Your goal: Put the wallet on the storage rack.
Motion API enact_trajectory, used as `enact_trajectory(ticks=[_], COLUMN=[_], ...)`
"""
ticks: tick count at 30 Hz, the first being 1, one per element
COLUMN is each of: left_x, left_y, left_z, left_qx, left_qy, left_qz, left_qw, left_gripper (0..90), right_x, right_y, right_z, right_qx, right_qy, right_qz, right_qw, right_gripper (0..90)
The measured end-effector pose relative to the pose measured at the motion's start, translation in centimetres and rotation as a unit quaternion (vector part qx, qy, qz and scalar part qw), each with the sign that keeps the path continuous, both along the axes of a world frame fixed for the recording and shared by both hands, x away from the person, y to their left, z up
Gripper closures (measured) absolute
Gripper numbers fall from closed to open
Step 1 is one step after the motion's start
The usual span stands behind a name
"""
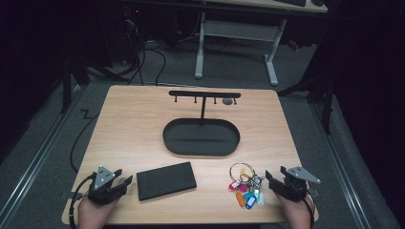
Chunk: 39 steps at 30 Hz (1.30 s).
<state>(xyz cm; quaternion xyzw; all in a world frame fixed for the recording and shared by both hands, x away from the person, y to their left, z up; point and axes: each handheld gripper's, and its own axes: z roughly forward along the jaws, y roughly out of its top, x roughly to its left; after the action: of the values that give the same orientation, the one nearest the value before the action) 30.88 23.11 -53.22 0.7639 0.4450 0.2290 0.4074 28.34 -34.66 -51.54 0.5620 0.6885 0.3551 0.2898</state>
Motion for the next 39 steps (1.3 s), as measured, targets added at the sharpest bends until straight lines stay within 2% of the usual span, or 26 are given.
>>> enact_trajectory(ticks=[2, 4, 6, 10, 13, 14, 15, 16, 17, 20, 22, 23, 28, 31, 36, 39], left_x=[0.0, 0.0, 0.0, -0.1, -0.2, -0.2, -0.2, -0.1, -0.1, -0.1, -0.1, -0.1, -0.1, -0.3, -0.3, -0.4], left_y=[-0.2, -0.9, -1.2, -1.1, -1.2, -1.2, -1.2, -1.2, -1.2, -1.4, -1.4, -1.5, -1.6, -1.8, -1.7, -1.7], left_z=[0.1, 0.3, 0.3, 0.7, 0.9, 1.0, 1.0, 1.0, 1.0, 1.0, 1.0, 0.9, 0.6, 0.5, 0.6, 0.6], left_qx=[0.005, 0.024, 0.025, 0.009, 0.014, 0.017, 0.017, 0.015, 0.015, 0.039, 0.042, 0.045, 0.049, 0.056, 0.05, 0.051], left_qy=[-0.002, -0.016, -0.023, -0.028, -0.029, -0.017, -0.017, 0.003, 0.003, 0.016, 0.018, 0.026, 0.037, 0.035, 0.039, 0.039], left_qz=[0.001, -0.006, -0.012, -0.019, -0.021, -0.025, -0.025, -0.03, -0.03, -0.031, -0.03, -0.027, -0.022, -0.024, -0.027, -0.029], left_qw=[1.0, 0.9996, 0.9994, 0.9994, 0.9993, 0.9994, 0.9994, 0.9994, 0.9994, 0.9986, 0.9985, 0.9983, 0.9978, 0.9975, 0.9976, 0.9975], left_gripper=[49.2, 47.8, 45.6, 43.4, 43.1, 42.4, 40.6, 39.2, 38.7, 37.6, 36.0, 35.4, 31.9, 31.1, 30.8, 30.9], right_x=[-0.2, -0.4, -0.4, -0.4, -0.5, -0.5, -0.5, -0.5, -0.4, 0.0, 0.1, 0.0, 0.1, 0.1, 0.2, 0.0], right_y=[0.0, 0.0, -0.1, -0.3, -0.5, -0.6, -0.6, -0.8, -0.9, -1.0, -1.1, -1.0, -1.2, -1.2, -1.0, -1.1], right_z=[-0.1, -0.2, -0.1, 0.3, 0.4, 0.3, 0.3, 0.3, 0.1, -0.1, 0.0, 0.1, 0.0, 0.0, -0.1, 0.2], right_qx=[0.001, 0.008, 0.011, 0.015, 0.018, 0.018, 0.018, 0.021, 0.025, 0.021, 0.023, 0.026, 0.037, 0.036, 0.032, 0.034], right_qy=[-0.001, -0.002, -0.001, -0.015, -0.015, -0.012, -0.012, -0.008, -0.004, 0.004, 0.003, 0.003, 0.003, 0.002, 0.007, 0.001], right_qz=[0.008, 0.015, 0.016, 0.02, 0.018, 0.019, 0.019, 0.015, 0.014, 0.017, 0.017, 0.014, 0.007, 0.002, 0.003, -0.004], right_qw=[1.0, 0.9999, 0.9998, 0.9996, 0.9996, 0.9996, 0.9996, 0.9996, 0.9996, 0.9996, 0.9996, 0.9995, 0.9993, 0.9993, 0.9995, 0.9994], right_gripper=[33.6, 33.4, 33.4, 32.3, 32.0, 30.9, 30.9, 28.6, 28.1, 26.8, 26.2, 25.8, 22.2, 21.0, 20.5, 21.0])
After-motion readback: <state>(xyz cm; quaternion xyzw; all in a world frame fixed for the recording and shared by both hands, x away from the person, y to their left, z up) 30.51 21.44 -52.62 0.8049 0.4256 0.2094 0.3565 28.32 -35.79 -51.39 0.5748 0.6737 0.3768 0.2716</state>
